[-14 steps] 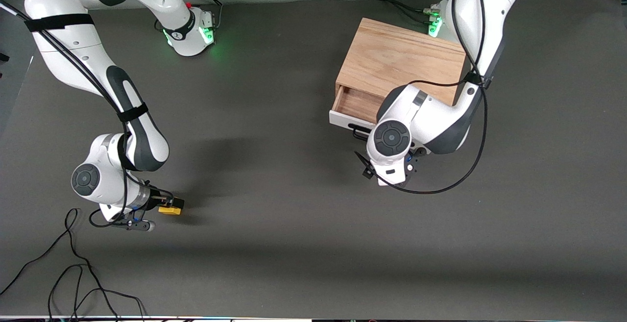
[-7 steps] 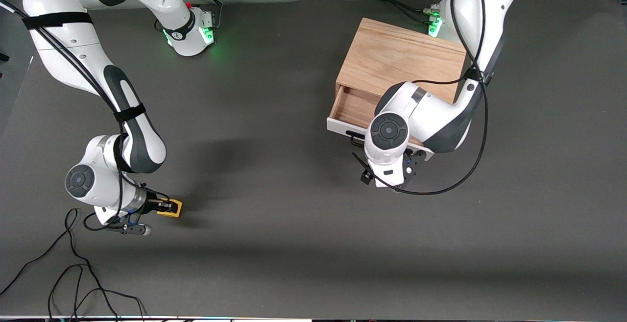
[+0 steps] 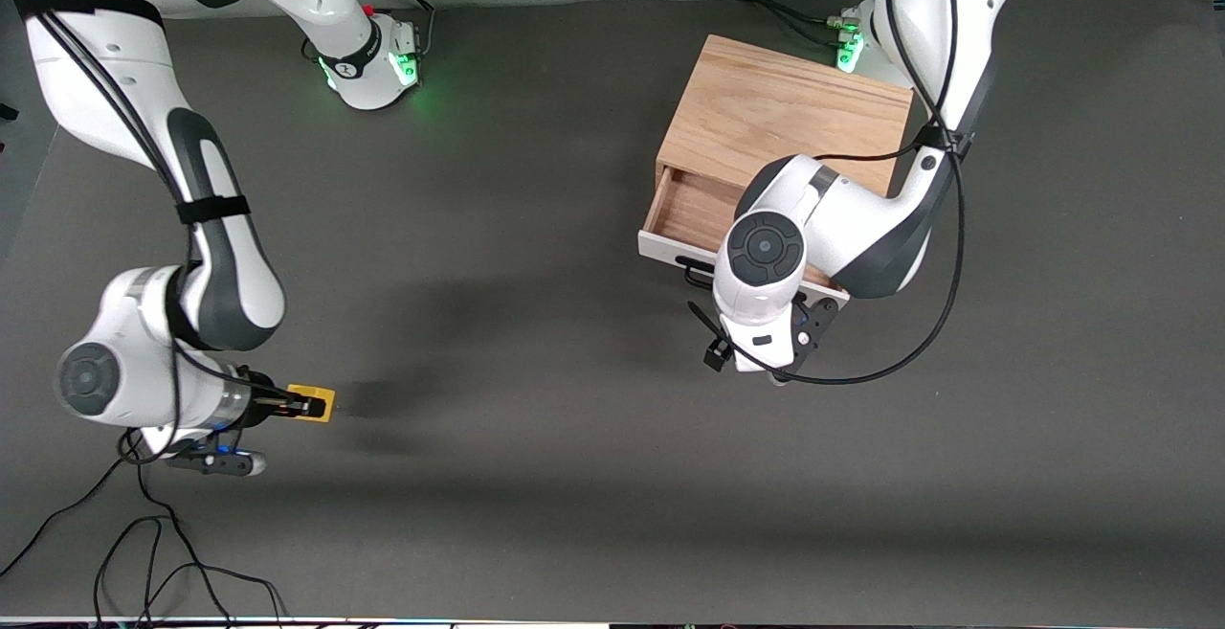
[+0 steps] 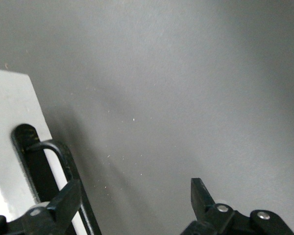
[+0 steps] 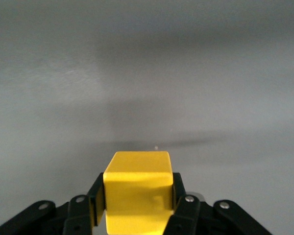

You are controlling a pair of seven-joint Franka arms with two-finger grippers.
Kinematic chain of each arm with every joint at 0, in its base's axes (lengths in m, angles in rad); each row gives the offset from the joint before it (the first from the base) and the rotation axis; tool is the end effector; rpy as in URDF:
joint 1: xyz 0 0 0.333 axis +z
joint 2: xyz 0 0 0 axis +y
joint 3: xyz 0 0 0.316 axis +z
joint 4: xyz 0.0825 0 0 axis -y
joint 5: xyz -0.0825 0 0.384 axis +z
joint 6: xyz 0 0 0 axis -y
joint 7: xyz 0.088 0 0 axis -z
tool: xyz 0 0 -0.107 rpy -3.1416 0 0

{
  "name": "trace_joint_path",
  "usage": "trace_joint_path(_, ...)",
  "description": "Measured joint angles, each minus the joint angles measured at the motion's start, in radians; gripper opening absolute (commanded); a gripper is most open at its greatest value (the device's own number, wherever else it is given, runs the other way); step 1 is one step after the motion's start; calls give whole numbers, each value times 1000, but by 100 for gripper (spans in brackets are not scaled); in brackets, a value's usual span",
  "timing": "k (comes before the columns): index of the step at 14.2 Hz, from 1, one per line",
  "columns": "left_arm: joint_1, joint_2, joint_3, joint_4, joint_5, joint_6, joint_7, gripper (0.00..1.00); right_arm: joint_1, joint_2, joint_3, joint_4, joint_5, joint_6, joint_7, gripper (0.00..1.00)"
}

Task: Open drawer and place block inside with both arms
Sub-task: 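Carry the cube over the open drawer while the left gripper withdraws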

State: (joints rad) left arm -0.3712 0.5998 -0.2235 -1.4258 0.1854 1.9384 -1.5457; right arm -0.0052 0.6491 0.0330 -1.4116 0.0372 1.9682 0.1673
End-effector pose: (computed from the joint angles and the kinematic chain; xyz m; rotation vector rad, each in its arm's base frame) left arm 0.6073 -0.3611 0.3461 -2.7460 -1.3458 -0.0063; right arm 0.7119 0.0178 0.3126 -3.0833 0.2492 0.1502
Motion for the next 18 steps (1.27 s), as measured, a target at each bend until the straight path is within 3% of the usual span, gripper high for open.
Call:
trace_joint_path(4,18,-42,5,146,1,-309,162,100,41,-31,28,189,3,-258,156,8)
trace_joint_path(8,109,-160,11,227,1,-567,489,100,77,-43,220,336,4,-407,469,8)
trace_joint_path(11,222,-257,14,231,1,-663,768,100,145,-44,352,385,-17,-415,678,8)
trace_joint_path(15,368,-328,15,230,-3,-680,1162,100,362,-43,372,423,-39,-318,846,8)
trace_joint_path(18,466,-358,16,187,-82,-604,1306,100,539,-13,372,419,-130,-180,993,8)
